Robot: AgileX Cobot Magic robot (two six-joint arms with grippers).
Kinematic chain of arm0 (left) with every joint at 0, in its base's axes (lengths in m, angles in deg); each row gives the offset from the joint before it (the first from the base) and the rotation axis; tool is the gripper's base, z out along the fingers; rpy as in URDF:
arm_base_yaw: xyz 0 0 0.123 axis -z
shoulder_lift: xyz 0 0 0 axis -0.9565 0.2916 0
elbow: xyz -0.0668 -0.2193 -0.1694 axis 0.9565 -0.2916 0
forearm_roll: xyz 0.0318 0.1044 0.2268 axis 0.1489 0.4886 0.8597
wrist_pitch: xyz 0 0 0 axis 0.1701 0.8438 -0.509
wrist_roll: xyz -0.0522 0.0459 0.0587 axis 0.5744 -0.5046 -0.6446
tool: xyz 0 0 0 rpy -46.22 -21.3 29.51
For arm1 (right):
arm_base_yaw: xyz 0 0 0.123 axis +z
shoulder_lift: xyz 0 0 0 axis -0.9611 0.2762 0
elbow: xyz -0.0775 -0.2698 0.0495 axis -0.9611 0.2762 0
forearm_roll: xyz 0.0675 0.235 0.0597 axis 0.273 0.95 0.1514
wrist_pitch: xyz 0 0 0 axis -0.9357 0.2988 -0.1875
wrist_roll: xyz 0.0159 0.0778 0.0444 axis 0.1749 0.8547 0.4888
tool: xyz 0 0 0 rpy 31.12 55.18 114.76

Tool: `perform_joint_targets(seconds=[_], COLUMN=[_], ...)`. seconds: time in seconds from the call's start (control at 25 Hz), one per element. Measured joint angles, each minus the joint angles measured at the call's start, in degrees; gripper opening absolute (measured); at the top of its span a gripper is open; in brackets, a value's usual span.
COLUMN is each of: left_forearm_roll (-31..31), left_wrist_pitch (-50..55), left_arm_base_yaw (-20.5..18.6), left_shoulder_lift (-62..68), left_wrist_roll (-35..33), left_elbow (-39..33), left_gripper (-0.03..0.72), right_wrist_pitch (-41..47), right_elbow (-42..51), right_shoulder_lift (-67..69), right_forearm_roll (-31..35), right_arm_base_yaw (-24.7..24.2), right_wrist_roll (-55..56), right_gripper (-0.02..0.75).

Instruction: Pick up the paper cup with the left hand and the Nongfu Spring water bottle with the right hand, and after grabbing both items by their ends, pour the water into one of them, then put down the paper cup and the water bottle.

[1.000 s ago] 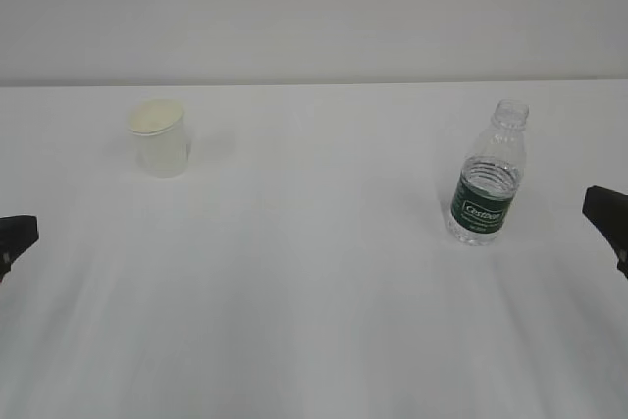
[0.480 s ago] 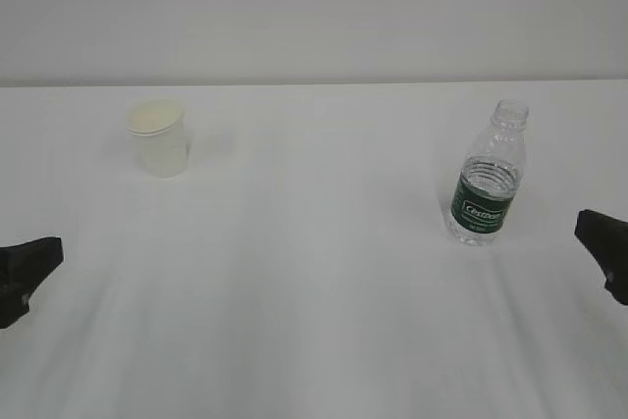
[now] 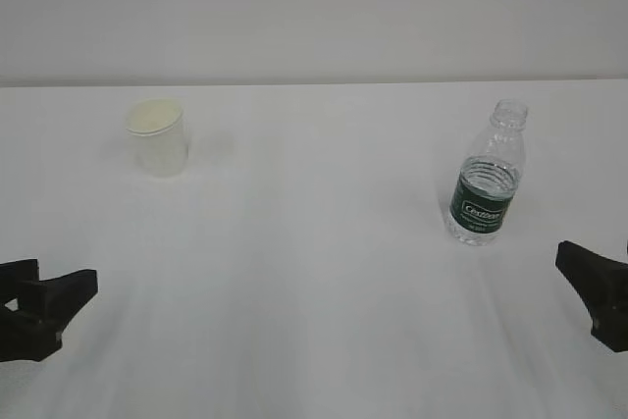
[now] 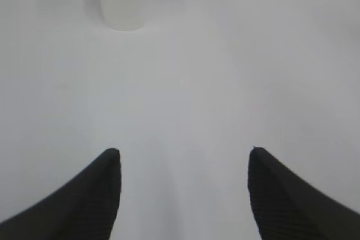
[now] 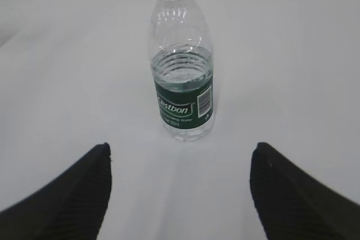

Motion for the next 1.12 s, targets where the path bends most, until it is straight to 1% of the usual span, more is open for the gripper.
perform_joint_targets(seconds=[0.12, 0.24, 0.4, 0.52, 0.68, 0.76, 0.84, 1.0, 1.12], left_forearm_roll=[4.9, 8.8, 10.6, 10.5, 7.3, 5.0, 3.0, 0.8, -0.1], left_wrist_pitch=[-4.0, -7.9, -11.0, -13.9, -18.1, -18.8, -18.9, -20.2, -23.3], left_arm_base_yaw=[0.0, 0.0, 0.0, 0.0, 0.0, 0.0, 0.0, 0.0, 0.0], left_shoulder_lift=[3.3, 7.0, 9.8, 10.0, 10.0, 10.1, 10.1, 11.0, 14.3], left_wrist_roll=[3.5, 5.5, 6.0, 6.1, 4.8, 1.3, -0.4, -2.0, -2.6], left_elbow=[0.0, 0.0, -0.1, -1.3, -2.1, -2.1, -2.1, -2.1, -2.1], left_gripper=[0.505, 0.504, 0.503, 0.503, 0.503, 0.503, 0.503, 0.503, 0.503], right_wrist_pitch=[-0.9, -1.8, -2.8, -4.5, -10.0, -11.5, -11.8, -12.0, -12.2], right_elbow=[1.1, 2.2, 4.4, 4.5, 4.5, 4.5, 4.5, 4.5, 4.5], right_shoulder_lift=[0.0, 0.0, 0.0, 0.0, 0.0, 0.0, 0.0, 0.0, 0.3], right_forearm_roll=[-1.1, -1.6, -3.2, -3.2, -3.4, -3.4, -2.8, -0.3, 0.5], right_arm_base_yaw=[0.0, 0.0, 0.0, 0.0, 0.0, 0.0, 0.0, 0.0, 0.0], right_wrist_roll=[0.0, 0.9, 2.4, 2.3, 2.0, 0.9, 0.4, -1.3, -1.6], right_gripper=[0.574, 0.574, 0.566, 0.53, 0.497, 0.492, 0.491, 0.491, 0.491])
